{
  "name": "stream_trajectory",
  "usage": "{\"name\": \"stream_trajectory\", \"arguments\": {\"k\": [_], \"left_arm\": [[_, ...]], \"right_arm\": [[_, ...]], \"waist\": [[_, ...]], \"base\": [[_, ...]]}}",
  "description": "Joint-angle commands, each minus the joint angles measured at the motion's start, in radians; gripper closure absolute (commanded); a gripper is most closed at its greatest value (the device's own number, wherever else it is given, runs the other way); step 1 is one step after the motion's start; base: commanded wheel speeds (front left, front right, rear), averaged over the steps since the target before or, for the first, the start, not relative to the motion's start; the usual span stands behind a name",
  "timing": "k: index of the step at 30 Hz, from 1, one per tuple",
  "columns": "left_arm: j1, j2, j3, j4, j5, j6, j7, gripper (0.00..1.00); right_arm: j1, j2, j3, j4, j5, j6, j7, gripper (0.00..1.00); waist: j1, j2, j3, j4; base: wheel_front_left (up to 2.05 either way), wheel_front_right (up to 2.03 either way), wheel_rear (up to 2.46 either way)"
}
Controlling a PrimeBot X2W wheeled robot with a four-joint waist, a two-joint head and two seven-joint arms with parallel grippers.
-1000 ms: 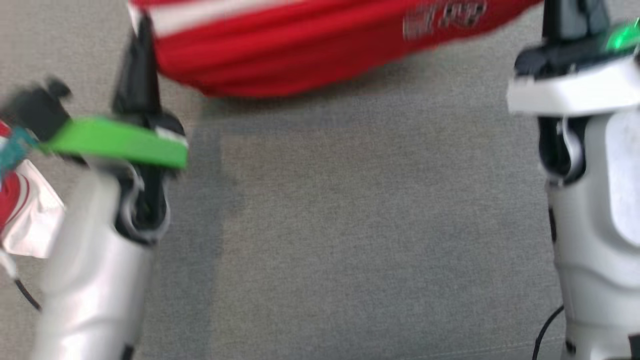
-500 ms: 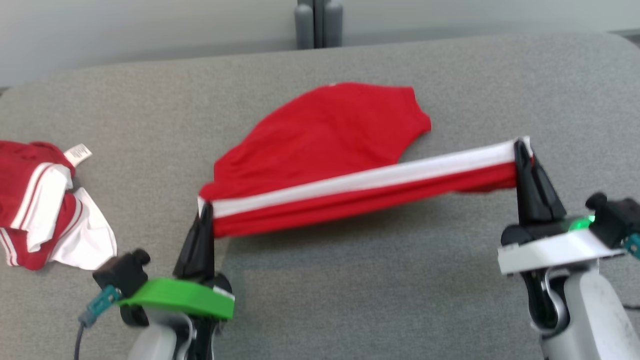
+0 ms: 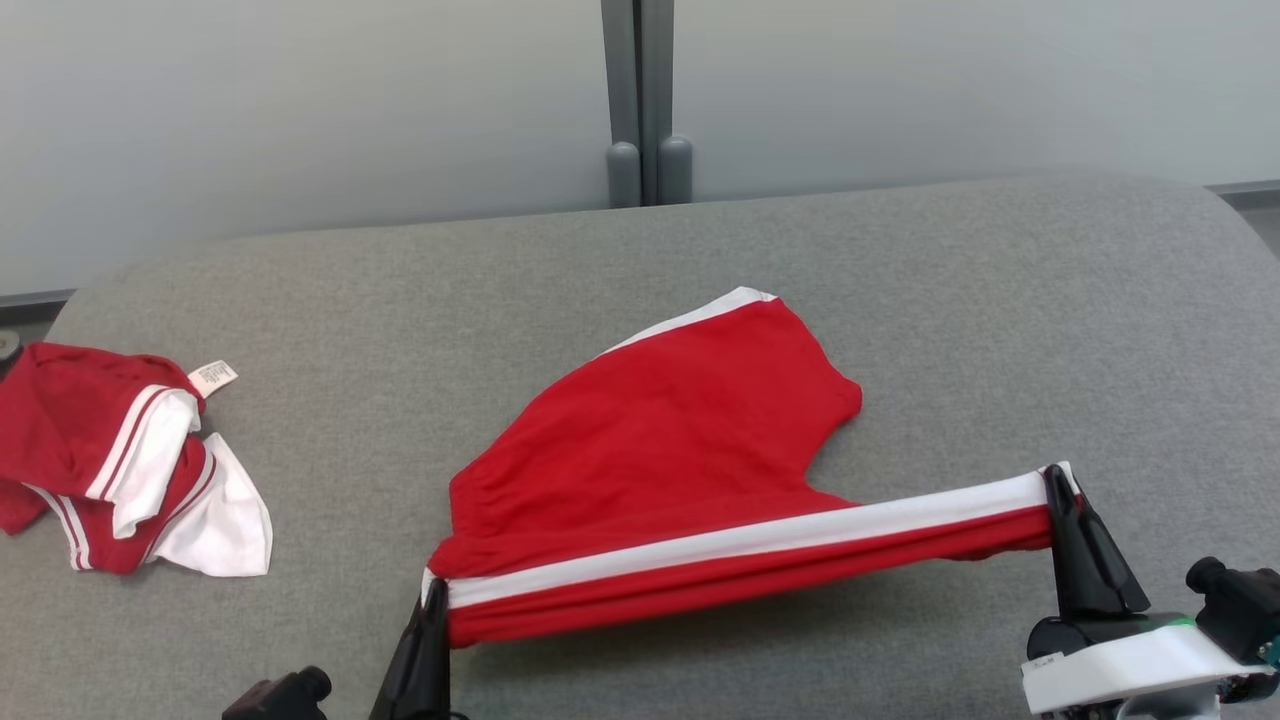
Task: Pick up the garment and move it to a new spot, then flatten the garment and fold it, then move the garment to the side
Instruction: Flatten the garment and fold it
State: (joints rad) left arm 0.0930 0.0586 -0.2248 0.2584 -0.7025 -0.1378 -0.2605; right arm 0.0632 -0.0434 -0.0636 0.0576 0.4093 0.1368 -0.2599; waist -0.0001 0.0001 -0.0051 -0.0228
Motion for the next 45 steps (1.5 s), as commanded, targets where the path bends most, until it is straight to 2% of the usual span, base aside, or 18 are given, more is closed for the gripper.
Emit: {"name": "stream_trajectory", "arguments": {"k": [1,7,13,17,26,31,37,38,39,40,45], "left_arm": [[0.018,0.023,0.034,0.0,0.001,0.013,-0.007,1.0],[-0.062,0.012,0.005,-0.013,0.014,0.013,-0.007,1.0],[-0.187,0.005,0.02,0.007,0.02,0.012,-0.007,1.0],[-0.271,0.001,0.033,0.036,0.013,0.012,-0.007,1.0],[-0.439,-0.004,-0.014,0.095,-0.027,0.009,-0.006,1.0],[-0.496,-0.004,-0.031,0.107,-0.052,0.009,-0.006,1.0],[-0.524,-0.004,-0.057,0.114,-0.073,0.008,-0.005,1.0],[-0.525,-0.004,-0.059,0.116,-0.074,0.008,-0.005,0.96],[-0.523,-0.004,-0.061,0.121,-0.077,0.008,-0.005,0.57],[-0.522,-0.004,-0.062,0.123,-0.079,0.008,-0.005,0.0],[-0.486,-0.006,-0.02,0.126,-0.052,0.008,-0.004,0.0]], "right_arm": [[0.003,-0.017,-0.038,-0.014,0.016,-0.012,-0.008,1.0],[-0.097,-0.015,-0.02,0.012,-0.024,-0.011,-0.007,1.0],[-0.285,-0.036,0.005,0.105,-0.067,-0.01,-0.006,1.0],[-0.435,-0.046,0.021,0.194,-0.104,-0.01,-0.006,1.0],[-0.759,-0.063,0.028,0.454,-0.202,-0.008,-0.006,1.0],[-0.891,-0.063,0.043,0.577,-0.26,-0.008,-0.006,1.0],[-0.965,-0.053,0.043,0.693,-0.297,-0.008,-0.006,1.0],[-0.969,-0.052,0.037,0.709,-0.302,-0.008,-0.006,0.66],[-0.974,-0.05,0.034,0.72,-0.306,-0.008,-0.006,0.04],[-0.974,-0.049,0.033,0.725,-0.308,-0.008,-0.006,0.0],[-0.926,-0.057,0.026,0.727,-0.293,-0.007,-0.006,0.0]], "waist": [[0.0001,-0.0001,0.012,-0.001],[0.0001,-0.0001,0.096,0.005],[0.0001,-0.0001,0.197,0.033],[0.0001,-0.0001,0.258,0.056],[0.0001,-0.0001,0.377,0.109],[0.0001,-0.0001,0.431,0.129],[0.0001,-0.0001,0.46,0.143],[0.0001,-0.0001,0.461,0.144],[0.0001,-0.0001,0.461,0.145],[0.0001,-0.0001,0.46,0.145],[0.0001,-0.0001,0.433,0.143]], "base": [[0.0,0.0,0.0],[0.0,0.0,0.0],[0.0,0.0,0.0],[0.0,0.0,0.0],[0.0,0.0,0.0],[0.0,0.0,0.0],[0.0,0.0,0.0],[0.0,0.0,0.0],[0.0,0.0,0.0],[0.0,0.0,0.0],[0.0,0.0,0.0]]}}
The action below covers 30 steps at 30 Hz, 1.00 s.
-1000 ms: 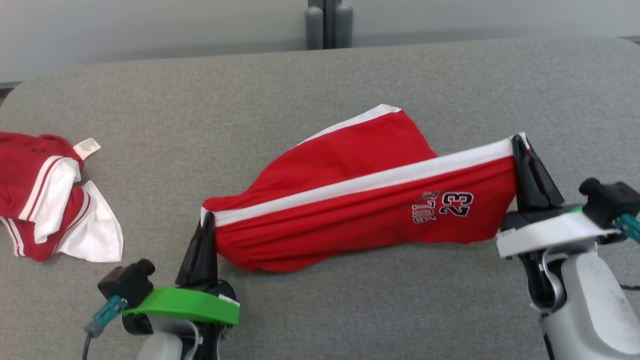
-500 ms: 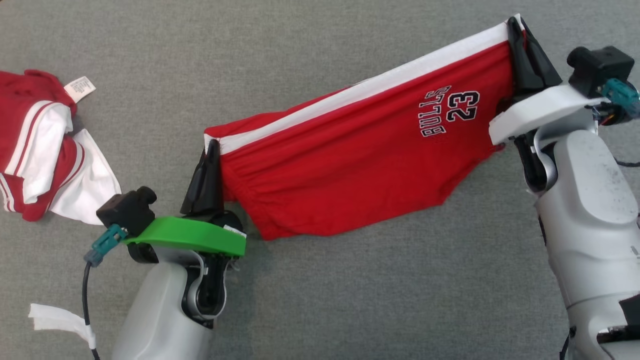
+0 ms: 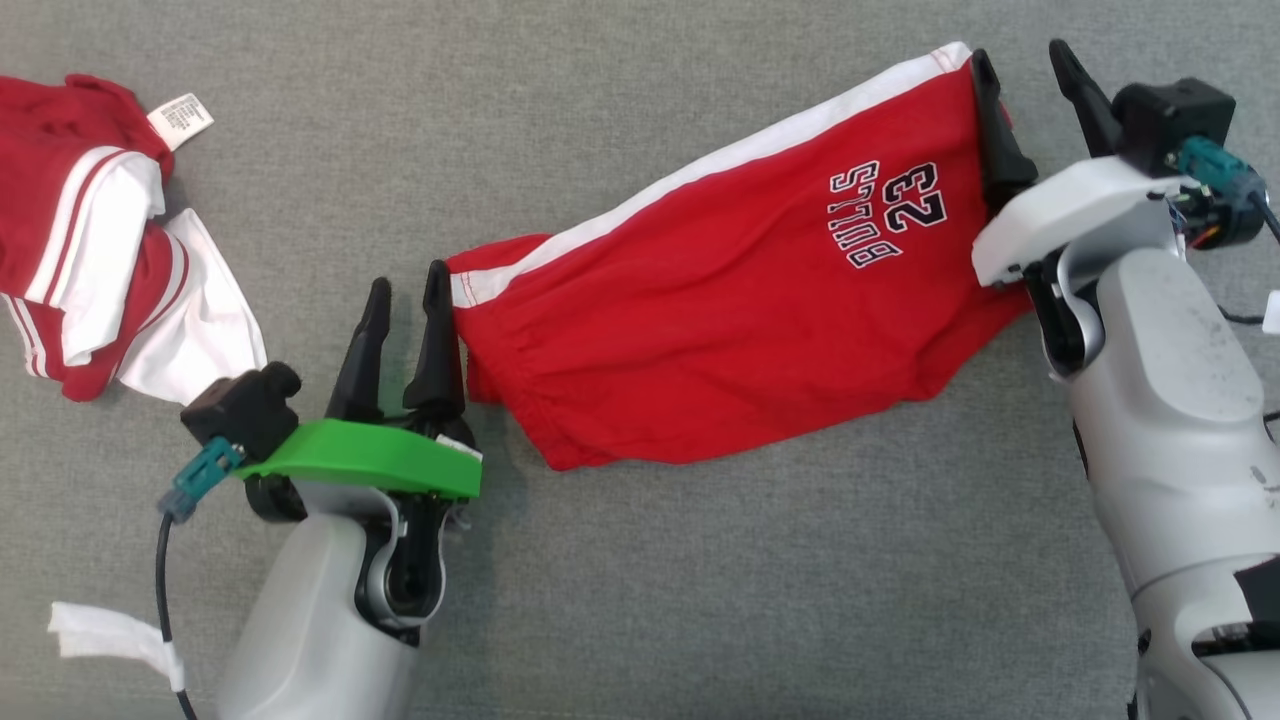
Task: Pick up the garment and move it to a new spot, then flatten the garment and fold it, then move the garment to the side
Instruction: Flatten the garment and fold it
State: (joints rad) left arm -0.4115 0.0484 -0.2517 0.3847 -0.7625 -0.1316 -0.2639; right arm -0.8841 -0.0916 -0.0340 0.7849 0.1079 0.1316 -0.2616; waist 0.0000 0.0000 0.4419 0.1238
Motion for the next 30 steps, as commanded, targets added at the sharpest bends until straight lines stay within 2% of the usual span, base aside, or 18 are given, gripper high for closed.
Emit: {"name": "stream_trajectory", "arguments": {"k": [1,11,16,17,19,30], "left_arm": [[0.025,0.005,0.012,-0.001,0.011,0.002,-0.001,0.0],[0.08,0.005,0.077,-0.004,0.065,0.002,-0.001,0.0],[0.097,0.005,0.091,0.0,0.097,0.002,-0.001,0.0],[0.102,0.005,0.096,0.002,0.105,0.002,-0.001,0.0],[0.112,0.005,0.105,0.004,0.116,0.002,-0.001,0.0],[0.181,0.005,0.127,0.023,0.18,0.002,-0.001,0.0]], "right_arm": [[0.03,-0.013,0.0,-0.002,0.009,-0.002,-0.005,0.0],[0.125,-0.029,0.103,0.071,0.073,-0.002,-0.005,0.0],[0.156,-0.037,0.147,0.159,0.11,-0.002,0.034,0.0],[0.164,-0.036,0.151,0.175,0.117,-0.002,0.044,0.25],[0.182,-0.032,0.164,0.204,0.136,-0.002,0.052,1.0],[0.277,-0.054,0.118,0.22,0.271,-0.002,0.003,1.0]], "waist": [[0.0,0.0,-0.02,-0.005],[0.0,0.0,-0.075,-0.012],[0.0,0.0,-0.1,-0.011],[0.0,0.0,-0.105,-0.012],[0.0,0.0,-0.12,-0.013],[0.0,0.0,-0.221,-0.056]], "base": [[0.0,0.0,0.0],[0.0,0.0,0.0],[0.0,0.0,0.0],[0.0,0.0,0.0],[0.0,0.0,0.0],[0.0,0.0,0.0]]}}
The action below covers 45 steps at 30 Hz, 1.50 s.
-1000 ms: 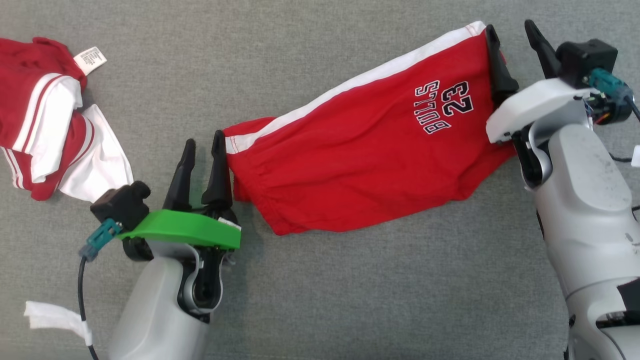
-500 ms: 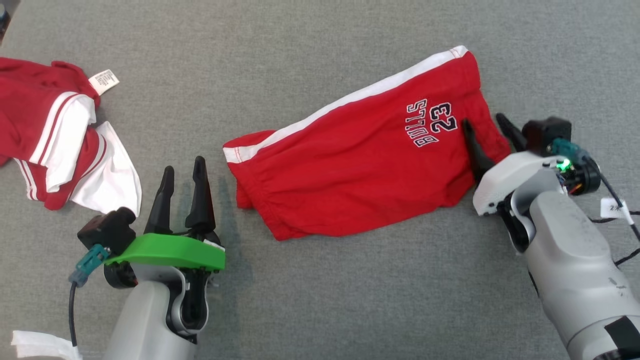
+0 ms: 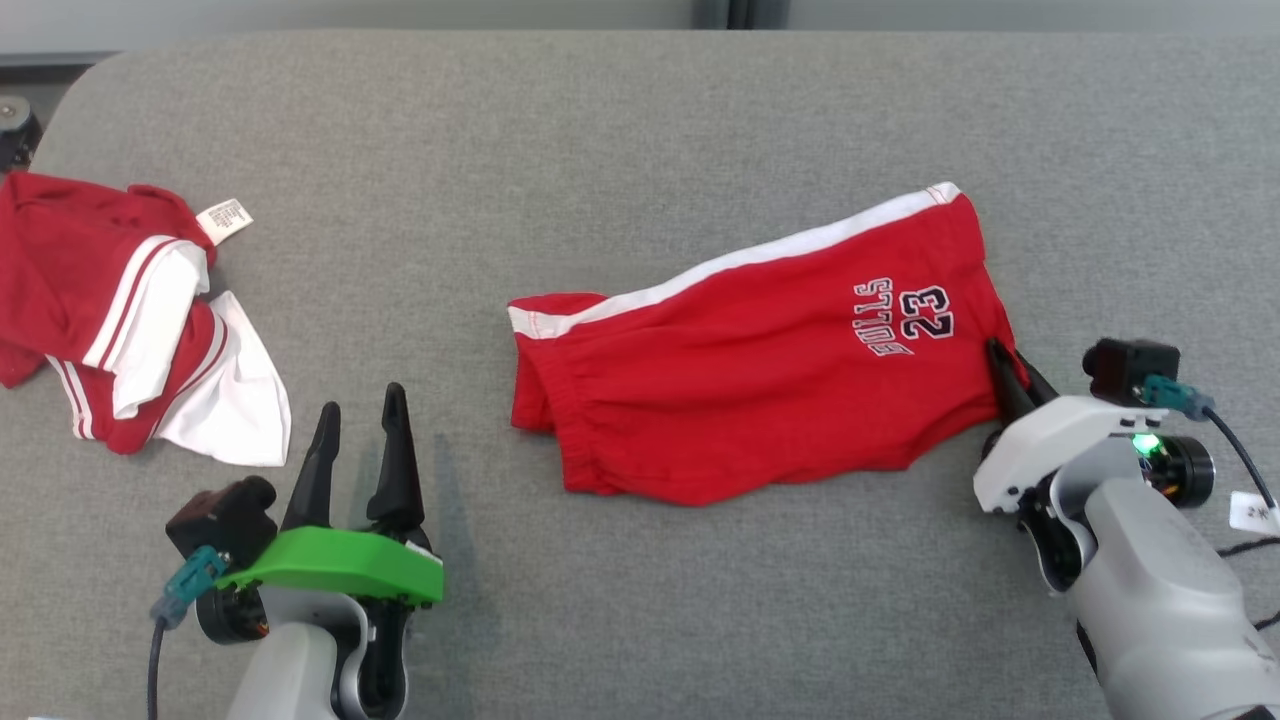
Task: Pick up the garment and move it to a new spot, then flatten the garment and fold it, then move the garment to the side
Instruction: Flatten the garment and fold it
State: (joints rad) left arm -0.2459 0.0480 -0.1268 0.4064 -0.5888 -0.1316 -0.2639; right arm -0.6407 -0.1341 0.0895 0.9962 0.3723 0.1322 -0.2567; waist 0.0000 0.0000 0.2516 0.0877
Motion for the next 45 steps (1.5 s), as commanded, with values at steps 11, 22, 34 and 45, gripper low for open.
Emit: {"name": "stream_trajectory", "arguments": {"k": [11,22,34,45], "left_arm": [[0.107,0.005,-0.026,0.004,-0.006,0.01,-0.001,0.0],[0.131,0.005,-0.069,-0.022,-0.021,0.025,-0.001,0.0],[0.117,0.005,-0.093,-0.006,-0.038,0.031,-0.001,0.0],[0.122,0.005,-0.069,0.008,0.033,0.046,-0.001,0.0]], "right_arm": [[0.236,-0.035,-0.109,-0.129,0.089,-0.003,-0.008,1.0],[0.245,0.013,-0.112,-0.34,0.053,-0.002,-0.008,1.0],[0.145,0.08,0.423,-0.424,0.202,-0.002,0.011,1.0],[0.137,0.079,0.681,-0.36,0.338,-0.002,-0.008,0.0]], "waist": [[0.0,0.0,-0.125,-0.049],[0.0,0.0,-0.137,-0.04],[0.0,0.0,-0.132,0.038],[0.0,0.0,-0.128,0.041]], "base": [[0.0,0.0,0.0],[0.0,0.0,0.0],[0.0,0.0,0.0],[0.0,0.0,0.0]]}}
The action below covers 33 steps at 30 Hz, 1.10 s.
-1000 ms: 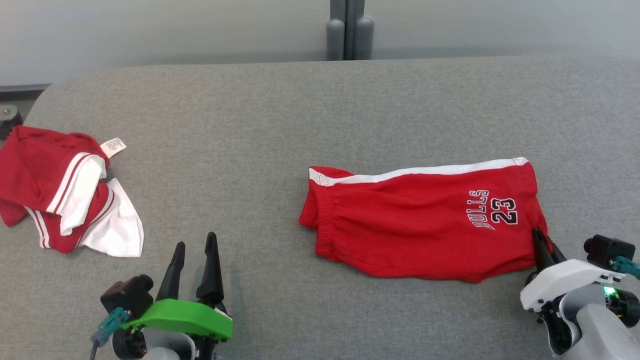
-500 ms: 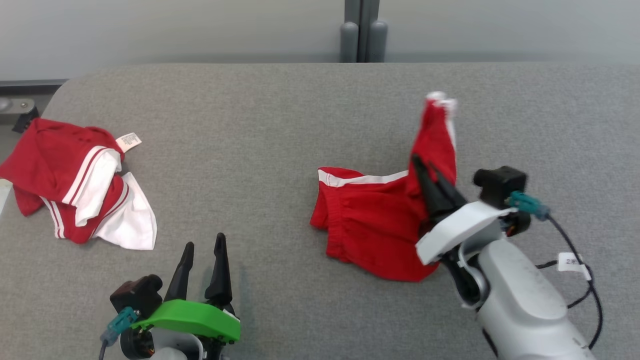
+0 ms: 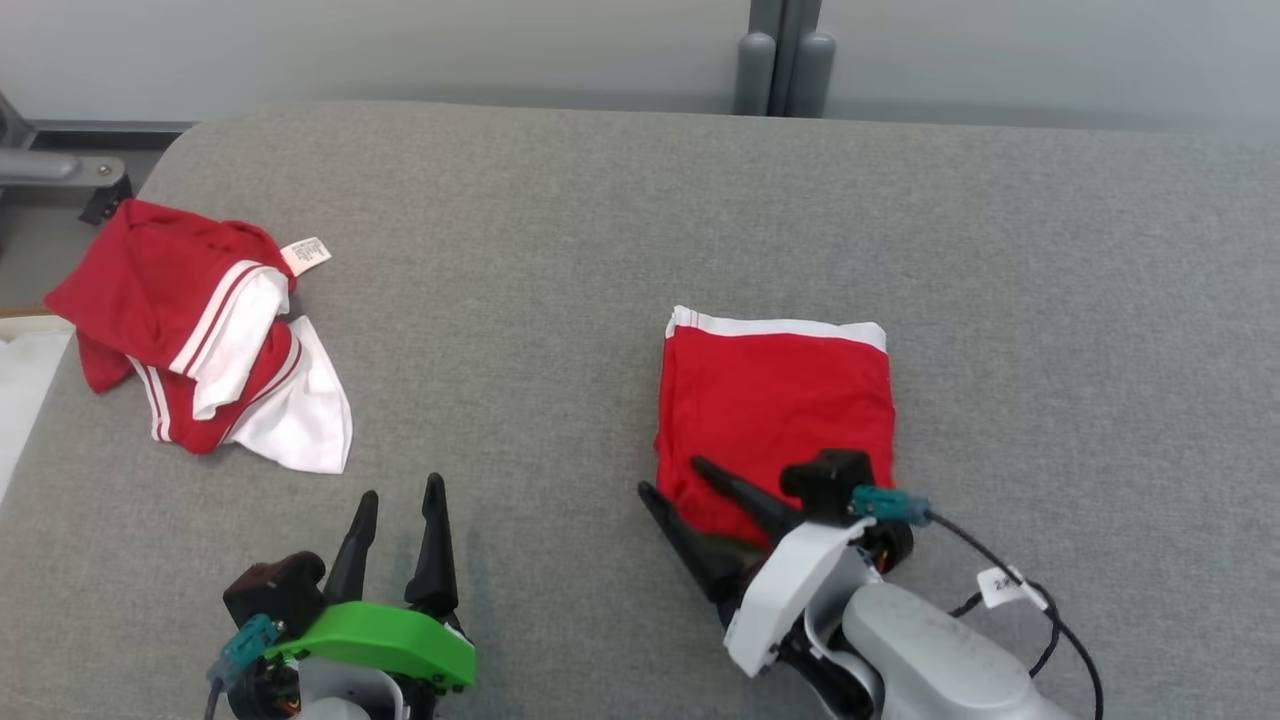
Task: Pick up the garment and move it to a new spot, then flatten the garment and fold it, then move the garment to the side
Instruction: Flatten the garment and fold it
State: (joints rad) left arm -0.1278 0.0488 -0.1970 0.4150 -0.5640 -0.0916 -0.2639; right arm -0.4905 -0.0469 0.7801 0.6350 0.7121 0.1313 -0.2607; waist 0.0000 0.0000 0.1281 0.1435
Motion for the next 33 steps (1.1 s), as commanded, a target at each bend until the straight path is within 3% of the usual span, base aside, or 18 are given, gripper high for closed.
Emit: {"name": "stream_trajectory", "arguments": {"k": [1,4,9,15,23,33], "left_arm": [[0.008,0.004,0.009,-0.003,0.023,0.009,-0.001,0.0],[0.015,0.004,0.029,-0.009,0.076,0.018,-0.001,0.0],[0.02,0.004,0.048,-0.03,0.199,0.03,-0.001,0.0],[0.028,0.004,0.057,-0.044,0.294,0.031,-0.001,0.0],[0.064,0.004,0.063,-0.033,0.36,0.032,-0.001,0.0],[0.154,0.004,0.055,-0.056,0.385,0.044,-0.001,0.0]], "right_arm": [[-0.021,-0.008,-0.041,-0.007,-0.019,-0.001,-0.005,0.0],[-0.01,-0.007,-0.154,-0.031,-0.103,-0.001,-0.005,0.0],[0.08,-0.006,-0.457,-0.138,-0.347,-0.001,-0.005,0.0],[0.186,-0.005,-0.67,-0.198,-0.506,-0.001,-0.005,0.0],[0.298,-0.006,-0.774,-0.185,-0.561,-0.001,-0.005,0.0],[0.405,-0.006,-0.796,-0.164,-0.53,-0.001,-0.005,0.0]], "waist": [[0.0,0.0,-0.006,-0.025],[0.0,0.0,-0.012,-0.052],[0.0,0.0,-0.021,-0.091],[0.0,0.0,-0.037,-0.116],[0.0,0.0,-0.075,-0.137],[0.0,0.0,-0.12,-0.14]], "base": [[0.0,0.0,0.0],[0.0,0.0,0.0],[0.0,0.0,0.0],[0.0,0.0,0.0],[0.0,0.0,0.0],[0.0,0.0,0.0]]}}
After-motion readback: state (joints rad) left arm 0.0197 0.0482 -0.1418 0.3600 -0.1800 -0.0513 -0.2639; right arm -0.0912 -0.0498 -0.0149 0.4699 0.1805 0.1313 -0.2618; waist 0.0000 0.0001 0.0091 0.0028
